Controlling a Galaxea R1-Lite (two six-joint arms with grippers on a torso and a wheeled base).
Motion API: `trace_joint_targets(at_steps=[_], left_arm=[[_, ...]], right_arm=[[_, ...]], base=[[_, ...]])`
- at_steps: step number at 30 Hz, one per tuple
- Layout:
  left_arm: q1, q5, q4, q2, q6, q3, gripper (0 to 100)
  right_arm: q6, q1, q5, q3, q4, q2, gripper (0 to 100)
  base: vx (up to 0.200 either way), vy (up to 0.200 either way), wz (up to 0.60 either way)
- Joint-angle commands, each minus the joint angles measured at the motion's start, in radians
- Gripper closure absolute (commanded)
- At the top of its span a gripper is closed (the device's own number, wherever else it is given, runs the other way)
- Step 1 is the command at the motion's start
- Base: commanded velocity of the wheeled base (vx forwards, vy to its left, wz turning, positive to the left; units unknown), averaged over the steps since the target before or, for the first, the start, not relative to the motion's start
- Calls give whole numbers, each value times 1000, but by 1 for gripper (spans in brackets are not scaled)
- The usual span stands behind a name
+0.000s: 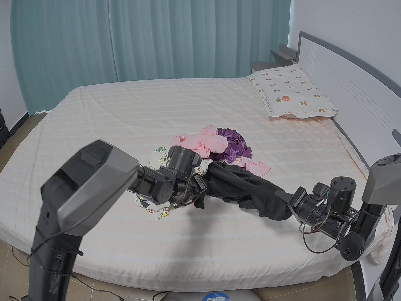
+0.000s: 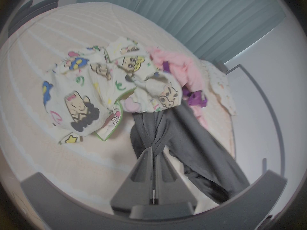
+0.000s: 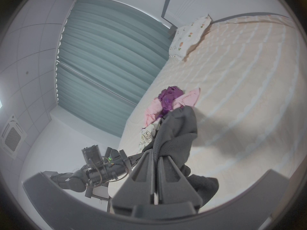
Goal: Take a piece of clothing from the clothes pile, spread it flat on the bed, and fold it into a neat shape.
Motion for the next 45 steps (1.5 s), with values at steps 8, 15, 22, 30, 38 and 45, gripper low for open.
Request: trace_joint_targets(at_steps=[8, 15, 22, 30, 38, 45], left_arm=[[5, -36, -318, -606, -13, 426, 100], [6, -2, -332, -721, -96, 546, 100], [9, -16, -501, -738, -104, 762, 100], [11, -79, -596, -717, -188, 844, 100], [23, -137, -590, -712, -243, 850, 100], [23, -151, -594, -712, -243, 867, 100]], right_arm=[[-88, -9, 17, -221, 2, -326, 100], [-122, 29, 24, -221, 3, -395, 100], [-120, 71, 62, -117, -15, -274, 100], [-117, 92, 56, -115, -15, -220, 100], [-119, 94, 53, -114, -15, -215, 100], [-125, 132, 22, -106, -15, -247, 100]], base=[[0, 0, 0], [0, 0, 0], [0, 0, 0], [0, 0, 0], [-125, 0, 0], [-114, 0, 0]])
